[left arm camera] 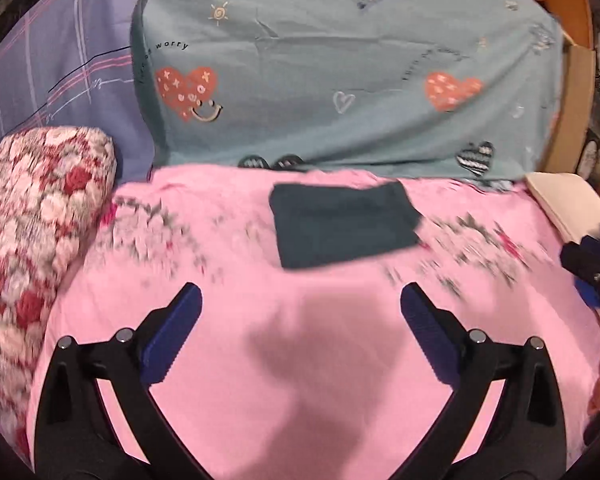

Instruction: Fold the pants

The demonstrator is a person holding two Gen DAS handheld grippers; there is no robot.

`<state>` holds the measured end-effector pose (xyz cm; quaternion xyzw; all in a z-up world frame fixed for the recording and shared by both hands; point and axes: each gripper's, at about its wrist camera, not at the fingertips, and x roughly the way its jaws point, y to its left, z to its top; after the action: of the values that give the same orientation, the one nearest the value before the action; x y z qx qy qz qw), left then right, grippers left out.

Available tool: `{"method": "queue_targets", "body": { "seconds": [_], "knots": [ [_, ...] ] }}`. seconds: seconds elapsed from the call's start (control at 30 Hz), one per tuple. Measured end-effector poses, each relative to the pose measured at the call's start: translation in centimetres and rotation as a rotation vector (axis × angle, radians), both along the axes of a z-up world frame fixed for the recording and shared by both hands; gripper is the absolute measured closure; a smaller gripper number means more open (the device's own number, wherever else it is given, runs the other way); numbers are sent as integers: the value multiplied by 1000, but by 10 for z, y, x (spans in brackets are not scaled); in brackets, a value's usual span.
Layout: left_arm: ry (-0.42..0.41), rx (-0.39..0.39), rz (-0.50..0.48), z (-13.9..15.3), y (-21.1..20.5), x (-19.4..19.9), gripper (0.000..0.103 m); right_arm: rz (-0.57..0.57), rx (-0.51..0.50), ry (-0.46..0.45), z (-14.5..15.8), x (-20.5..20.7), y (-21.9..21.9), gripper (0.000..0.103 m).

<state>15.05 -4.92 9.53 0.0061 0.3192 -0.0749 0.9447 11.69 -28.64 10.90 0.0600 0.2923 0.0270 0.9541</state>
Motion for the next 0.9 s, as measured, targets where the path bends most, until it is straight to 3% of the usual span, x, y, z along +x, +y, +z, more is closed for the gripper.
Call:
{"method": "queue_targets", "body": {
  "seconds": [0.17,0.23,0.43,0.57,0.9],
  "knots": [
    [-26,41,2,-19,-2,-103,2,-1,-14,-2,-21,-96,14,1],
    [-12,23,-1,-27,3,-134,2,-13,-36,-16,-32,-129,22,1],
    [-8,19,8,-43,13,-192,2,-29,-94,13,-67,-192,38,1],
    [-7,29,23,-47,16,-207,2,-56,-104,37,-73,-208,38,1],
    [-20,43,50,-40,9,-210,2,-68,-111,-4,-62,-219,36,1]
  ]
}}
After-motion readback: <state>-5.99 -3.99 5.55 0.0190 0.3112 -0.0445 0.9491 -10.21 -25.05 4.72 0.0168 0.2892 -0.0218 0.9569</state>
